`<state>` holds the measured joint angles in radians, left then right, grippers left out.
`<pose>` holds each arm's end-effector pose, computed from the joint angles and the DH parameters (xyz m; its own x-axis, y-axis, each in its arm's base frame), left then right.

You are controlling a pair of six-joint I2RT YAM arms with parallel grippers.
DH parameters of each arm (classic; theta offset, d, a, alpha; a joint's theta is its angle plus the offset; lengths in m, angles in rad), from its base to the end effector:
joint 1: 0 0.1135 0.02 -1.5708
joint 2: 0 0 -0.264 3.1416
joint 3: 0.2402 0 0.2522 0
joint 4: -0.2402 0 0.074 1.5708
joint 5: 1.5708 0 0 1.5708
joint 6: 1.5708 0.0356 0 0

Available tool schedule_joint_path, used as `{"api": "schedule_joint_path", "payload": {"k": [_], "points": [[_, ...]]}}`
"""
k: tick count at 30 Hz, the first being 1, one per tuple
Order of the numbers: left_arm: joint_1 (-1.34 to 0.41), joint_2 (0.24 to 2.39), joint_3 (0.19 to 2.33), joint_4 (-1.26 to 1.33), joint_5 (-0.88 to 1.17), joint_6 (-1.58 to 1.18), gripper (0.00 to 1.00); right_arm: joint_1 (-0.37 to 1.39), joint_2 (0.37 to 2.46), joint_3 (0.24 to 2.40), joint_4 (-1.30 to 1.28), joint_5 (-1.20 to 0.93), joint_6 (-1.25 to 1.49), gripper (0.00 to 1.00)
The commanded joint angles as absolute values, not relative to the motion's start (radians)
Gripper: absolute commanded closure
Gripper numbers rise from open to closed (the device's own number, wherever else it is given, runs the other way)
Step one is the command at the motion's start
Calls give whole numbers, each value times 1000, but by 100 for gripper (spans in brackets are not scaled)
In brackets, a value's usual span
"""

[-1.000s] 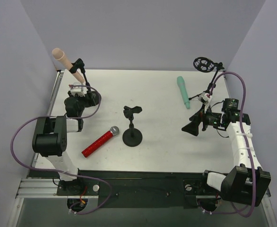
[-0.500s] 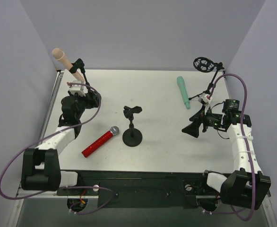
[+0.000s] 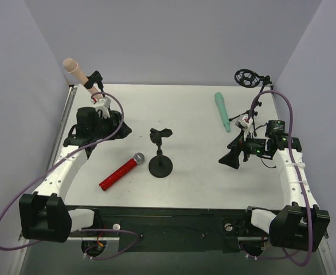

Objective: Attach the microphones to the stand

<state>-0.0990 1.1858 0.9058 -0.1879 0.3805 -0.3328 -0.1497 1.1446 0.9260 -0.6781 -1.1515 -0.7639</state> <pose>0.2658 -0.0397 0.2999 -0.5619 -0.2490 -0.7888 0.2519 0.8568 -0.4499 0.2206 -0.0004 0.2902 -0.2099 -0.2531 -0.9444 -0.8976 0.4327 0.0835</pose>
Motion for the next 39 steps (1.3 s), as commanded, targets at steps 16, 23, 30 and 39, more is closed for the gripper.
{"api": "schedule_joint_path", "payload": {"k": [16, 23, 30, 39], "points": [[-244, 1373, 992, -480, 204, -232, 21, -156, 1196, 963, -745, -1131, -845, 2], [-336, 1508, 1081, -682, 23, -215, 21, -158, 1203, 968, -758, -1132, -856, 2], [-411, 1609, 1112, -764, -92, -181, 22, -163, 1206, 974, -773, -1135, -868, 2], [-449, 1680, 1112, -799, -57, -158, 23, -163, 1207, 977, -790, -1140, -884, 2]]}}
